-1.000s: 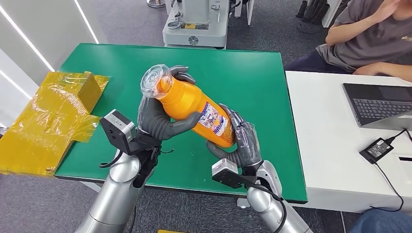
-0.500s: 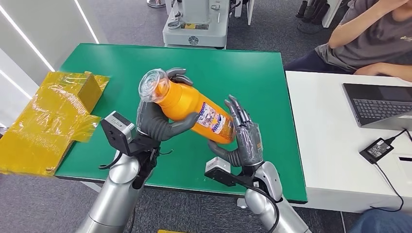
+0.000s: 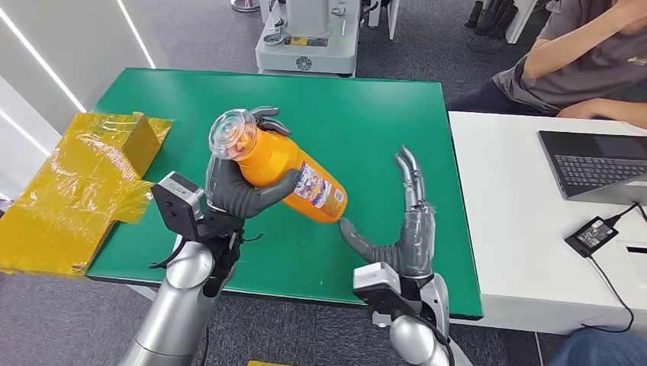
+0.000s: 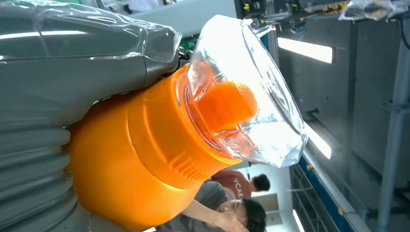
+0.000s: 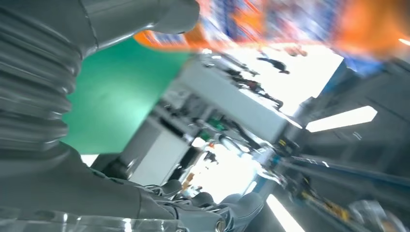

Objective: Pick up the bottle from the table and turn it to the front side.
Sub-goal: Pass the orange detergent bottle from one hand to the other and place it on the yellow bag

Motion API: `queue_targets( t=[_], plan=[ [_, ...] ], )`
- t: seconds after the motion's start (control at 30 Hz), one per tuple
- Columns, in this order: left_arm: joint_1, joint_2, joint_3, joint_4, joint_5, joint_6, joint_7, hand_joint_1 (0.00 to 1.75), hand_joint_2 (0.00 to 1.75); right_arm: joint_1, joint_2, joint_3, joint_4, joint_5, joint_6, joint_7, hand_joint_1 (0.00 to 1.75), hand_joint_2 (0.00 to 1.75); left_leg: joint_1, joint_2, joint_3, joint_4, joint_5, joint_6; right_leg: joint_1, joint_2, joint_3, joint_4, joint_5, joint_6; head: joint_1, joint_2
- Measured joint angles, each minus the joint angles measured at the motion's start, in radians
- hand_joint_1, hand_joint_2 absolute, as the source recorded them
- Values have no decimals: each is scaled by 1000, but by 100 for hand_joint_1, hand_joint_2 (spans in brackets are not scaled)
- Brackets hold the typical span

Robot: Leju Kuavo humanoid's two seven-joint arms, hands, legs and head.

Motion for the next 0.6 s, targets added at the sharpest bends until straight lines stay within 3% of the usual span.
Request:
queue_targets(
  t=[0.1,0.2,0.6],
  plan=[
    [6,1,2,-4,0,17,-3,175,175,38,11,-7,-97,-196,-41,-85,0,175,0,0,0,0,0,0,0,0,0,0,0,0,0,0],
    [13,3,2,-7,-1,42,-10,175,175,72,22,-23,-183,-292,-53,-119,0,175,0,0,0,0,0,0,0,0,0,0,0,0,0,0],
    [17,31,25,-9,-59,163,-31,175,175,154,44,-72,-347,-327,-55,-126,0,175,0,0,0,0,0,0,0,0,0,0,0,0,0,0]
  ],
)
